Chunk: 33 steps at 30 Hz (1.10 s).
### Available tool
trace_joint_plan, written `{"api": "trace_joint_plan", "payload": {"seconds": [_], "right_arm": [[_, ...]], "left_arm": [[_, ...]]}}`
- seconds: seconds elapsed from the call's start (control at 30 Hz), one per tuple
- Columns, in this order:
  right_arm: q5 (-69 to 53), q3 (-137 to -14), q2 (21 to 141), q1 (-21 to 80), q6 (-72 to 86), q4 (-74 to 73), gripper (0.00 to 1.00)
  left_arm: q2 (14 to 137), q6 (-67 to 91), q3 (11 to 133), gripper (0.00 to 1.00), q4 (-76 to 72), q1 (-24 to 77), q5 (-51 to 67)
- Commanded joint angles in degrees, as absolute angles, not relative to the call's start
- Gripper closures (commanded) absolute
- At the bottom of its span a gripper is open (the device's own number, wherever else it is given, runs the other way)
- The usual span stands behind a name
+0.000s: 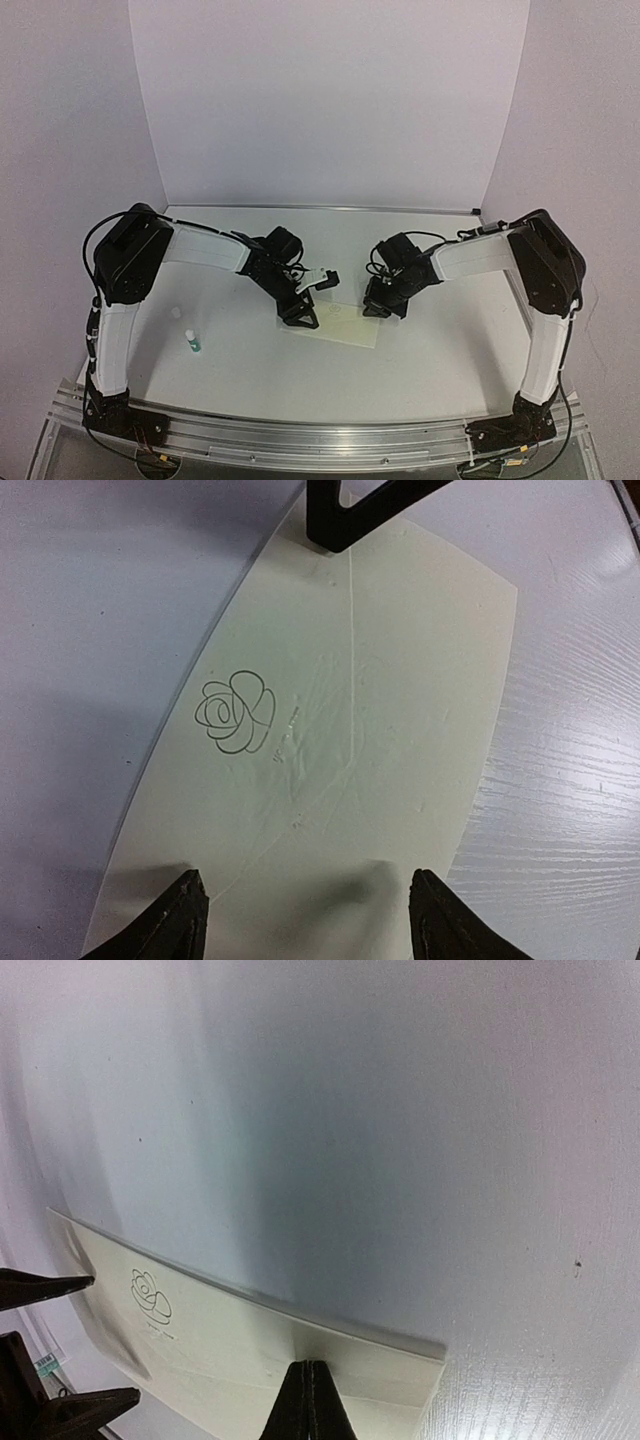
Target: Place the letter into the envelope and seal it
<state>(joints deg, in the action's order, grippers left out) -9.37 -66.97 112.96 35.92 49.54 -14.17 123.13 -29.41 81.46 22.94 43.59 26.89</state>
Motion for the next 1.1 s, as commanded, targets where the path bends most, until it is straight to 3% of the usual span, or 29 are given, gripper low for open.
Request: {"api": "trace_joint_plan", "payload": {"seconds": [0.0, 0.73, 1.07], "right_arm": [[-6.9, -68.7, 116.8, 35.1, 47.8, -18.8, 1.0], [-8.7, -73.3, 118.7, 34.0, 45.4, -20.1, 1.0], [-10.9, -76.3, 116.6, 34.0, 43.0, -21.0, 1.0]], "left_arm": [[127.0, -25.5, 74.9, 0.32, 36.5, 42.3, 21.6], [125.5, -25.7, 76.7, 0.31, 37.5, 42.3, 21.1], [123.5, -26.3, 80.9, 0.26, 37.9, 42.2, 19.5]]}}
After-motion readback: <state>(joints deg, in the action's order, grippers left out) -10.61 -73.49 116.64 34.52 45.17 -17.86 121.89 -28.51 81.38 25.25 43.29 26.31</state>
